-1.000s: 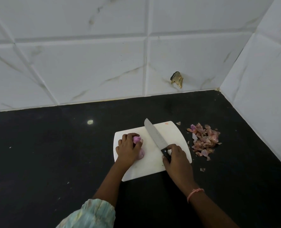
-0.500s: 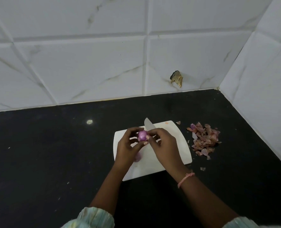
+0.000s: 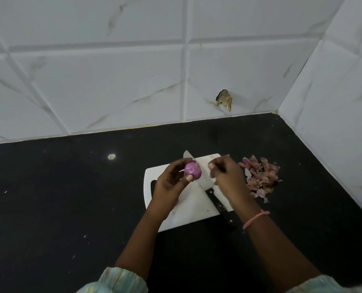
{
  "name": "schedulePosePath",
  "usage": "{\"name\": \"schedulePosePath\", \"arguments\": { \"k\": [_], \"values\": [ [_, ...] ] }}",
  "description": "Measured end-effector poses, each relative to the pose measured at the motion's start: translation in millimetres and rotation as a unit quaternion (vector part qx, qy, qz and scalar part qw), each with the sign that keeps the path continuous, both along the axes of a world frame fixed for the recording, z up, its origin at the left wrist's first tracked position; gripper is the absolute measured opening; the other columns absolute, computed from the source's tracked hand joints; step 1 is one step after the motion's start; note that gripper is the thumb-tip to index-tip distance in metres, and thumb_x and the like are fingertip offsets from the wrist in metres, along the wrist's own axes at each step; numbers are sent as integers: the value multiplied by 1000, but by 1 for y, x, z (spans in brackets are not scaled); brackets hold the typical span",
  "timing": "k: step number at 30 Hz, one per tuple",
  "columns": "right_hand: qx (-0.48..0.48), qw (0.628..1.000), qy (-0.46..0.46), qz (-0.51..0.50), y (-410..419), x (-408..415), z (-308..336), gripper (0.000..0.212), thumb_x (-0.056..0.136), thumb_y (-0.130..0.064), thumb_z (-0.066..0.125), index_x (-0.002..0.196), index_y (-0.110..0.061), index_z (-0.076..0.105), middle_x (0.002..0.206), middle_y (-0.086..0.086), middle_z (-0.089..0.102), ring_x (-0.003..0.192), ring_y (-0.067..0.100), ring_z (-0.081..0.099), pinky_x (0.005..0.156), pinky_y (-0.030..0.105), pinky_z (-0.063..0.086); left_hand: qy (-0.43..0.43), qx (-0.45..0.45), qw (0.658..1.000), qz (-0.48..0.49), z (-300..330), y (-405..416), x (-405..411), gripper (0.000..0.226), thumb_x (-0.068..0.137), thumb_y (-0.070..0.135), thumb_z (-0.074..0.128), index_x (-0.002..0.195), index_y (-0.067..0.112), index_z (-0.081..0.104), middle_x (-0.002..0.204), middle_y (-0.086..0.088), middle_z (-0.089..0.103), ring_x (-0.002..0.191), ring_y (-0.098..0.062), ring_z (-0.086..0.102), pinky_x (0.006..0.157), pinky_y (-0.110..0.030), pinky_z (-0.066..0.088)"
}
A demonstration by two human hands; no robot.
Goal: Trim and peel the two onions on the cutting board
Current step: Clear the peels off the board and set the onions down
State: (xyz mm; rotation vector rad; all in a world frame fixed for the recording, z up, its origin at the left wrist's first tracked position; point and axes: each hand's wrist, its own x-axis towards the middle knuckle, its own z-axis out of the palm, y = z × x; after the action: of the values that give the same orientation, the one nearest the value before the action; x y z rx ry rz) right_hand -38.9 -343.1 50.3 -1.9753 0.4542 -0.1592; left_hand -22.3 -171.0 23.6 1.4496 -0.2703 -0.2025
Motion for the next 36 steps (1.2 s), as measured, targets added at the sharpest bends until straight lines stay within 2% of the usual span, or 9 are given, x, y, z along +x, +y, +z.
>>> {"name": "schedulePosePath", "arguments": {
  "k": [4, 8, 11, 13, 16, 18, 24, 28, 36],
  "values": [
    [-100, 990, -27, -94, -50, -5, -10, 19, 96, -7, 52, 100, -11, 70, 87, 1, 66, 76, 17, 65, 66, 33, 56, 86, -91, 992, -32, 7, 0, 0, 45, 98, 26, 51, 142, 15, 52, 139, -7, 60, 124, -24, 61, 91, -32, 56],
    [-184, 974, -19, -129, -82, -14, -29, 7, 87, -30, 67, 94, -28, 68, 92, -4, 67, 88, 20, 67, 70, 40, 60, 185, -198, 961, -45, 19, -6, -1, 40, 106, 22, 33, 136, 8, 56, 129, -18, 65, 92, -22, 64, 74, -30, 51],
    [-252, 962, 34, -98, -85, -17, -32, 22, 93, -40, 52, 109, -31, 65, 122, 9, 60, 108, 26, 61, 80, 44, 58, 209, -230, 949, -50, 21, -8, -2, 41, 103, 24, 32, 127, 8, 61, 123, -17, 67, 78, -18, 58, 67, -29, 45],
    [-279, 953, 46, -105, -83, -18, -28, 27, 98, -24, 49, 120, -25, 63, 134, 16, 51, 119, 31, 53, 90, 46, 54, 221, -235, 945, -45, 21, -10, -1, 44, 103, 26, 31, 129, 8, 60, 117, -15, 68, 76, -16, 57, 66, -27, 45],
    [-264, 956, -26, -128, -78, -19, -22, 12, 89, -10, 66, 92, -21, 65, 105, 9, 62, 90, 19, 63, 73, 38, 59, 232, -243, 941, -36, 25, -11, 0, 44, 102, 26, 33, 133, 6, 57, 108, -10, 69, 76, -15, 58, 62, -25, 46],
    [-265, 955, -59, -119, -74, -19, -18, 16, 84, -8, 71, 86, -21, 62, 97, 3, 60, 86, 17, 61, 73, 37, 57, 228, -233, 945, -36, 30, -12, -2, 46, 98, 26, 39, 135, 5, 55, 107, -10, 68, 77, -15, 58, 62, -25, 45],
    [-169, 971, -153, 73, -9, -23, 21, 27, 97, -15, 57, 123, -18, 64, 110, -9, 64, 94, -5, 57, 78, 6, 44, 190, -171, 967, -20, 34, -17, -5, 36, 106, 19, 32, 130, 7, 55, 117, -16, 58, 80, -16, 56, 61, -27, 42],
    [-139, 962, -174, 160, 18, -28, 29, 33, 93, -22, 64, 126, -24, 63, 111, -10, 55, 97, 0, 56, 77, 9, 46, 157, -102, 982, -23, 39, -15, -7, 31, 108, 25, 33, 125, 18, 57, 115, -10, 63, 96, -25, 54, 68, -28, 46],
    [-148, 954, -231, 117, 20, -29, 28, 11, 83, -7, 74, 91, -15, 72, 92, -10, 62, 85, 7, 60, 66, 12, 47, 95, 47, 994, -32, 47, -10, -10, 25, 109, 33, 31, 123, 31, 52, 102, -6, 62, 69, -12, 51, 64, -24, 46]
  ]
}}
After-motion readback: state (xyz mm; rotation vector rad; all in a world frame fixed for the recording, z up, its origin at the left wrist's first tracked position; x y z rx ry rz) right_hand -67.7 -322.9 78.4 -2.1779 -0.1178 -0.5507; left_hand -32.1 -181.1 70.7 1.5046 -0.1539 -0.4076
